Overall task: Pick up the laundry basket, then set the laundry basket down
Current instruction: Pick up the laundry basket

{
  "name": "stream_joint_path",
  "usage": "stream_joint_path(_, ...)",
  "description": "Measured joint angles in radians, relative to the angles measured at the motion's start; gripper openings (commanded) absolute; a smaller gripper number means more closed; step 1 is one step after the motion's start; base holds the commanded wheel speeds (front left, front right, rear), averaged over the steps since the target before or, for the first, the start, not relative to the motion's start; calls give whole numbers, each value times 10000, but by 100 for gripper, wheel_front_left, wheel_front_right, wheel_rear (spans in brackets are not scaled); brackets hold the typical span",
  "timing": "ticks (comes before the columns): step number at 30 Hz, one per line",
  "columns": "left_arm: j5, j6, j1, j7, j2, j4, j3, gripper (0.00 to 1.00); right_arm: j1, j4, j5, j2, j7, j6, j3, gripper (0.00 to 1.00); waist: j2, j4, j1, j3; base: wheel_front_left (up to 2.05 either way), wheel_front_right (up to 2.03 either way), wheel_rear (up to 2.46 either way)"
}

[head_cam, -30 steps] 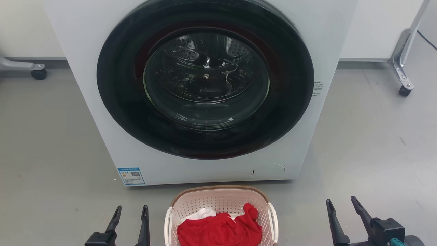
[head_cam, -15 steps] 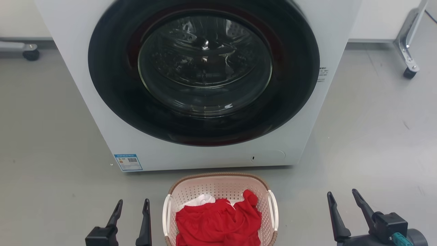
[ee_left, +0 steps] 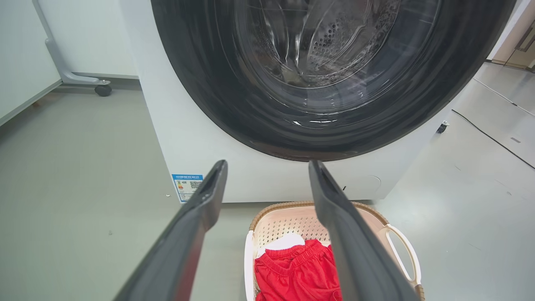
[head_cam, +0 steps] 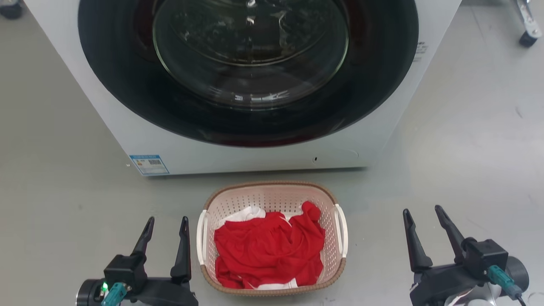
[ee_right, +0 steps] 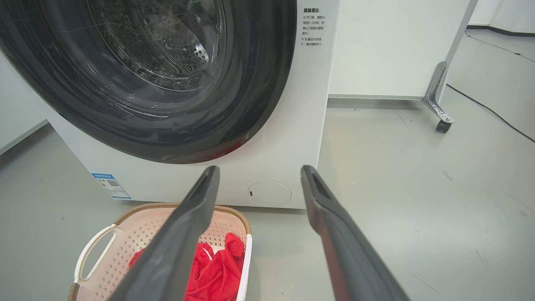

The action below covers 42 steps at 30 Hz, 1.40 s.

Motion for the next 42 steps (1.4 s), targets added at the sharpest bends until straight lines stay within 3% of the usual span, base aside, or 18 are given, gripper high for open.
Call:
stream_joint_path(9, 17, -25, -762, -2, -8, 58, 6, 100, -662, -61, -12, 144, -2, 2, -138, 100, 1, -90, 1, 1133, 0, 0, 0)
stream_joint_path(21, 17, -451, -2224, 389, 29, 1070, -130, 100, -1753, 546, -8, 456, -33, 174, -134, 100, 1, -202, 0, 2666, 0, 0, 0)
stream_joint_path(42, -295, -897, -4496, 1599, 29, 4174, -35, 100, -4073, 3164, -82, 982, 15, 617, 410, 100, 1, -249, -1, 4758, 0, 0, 0)
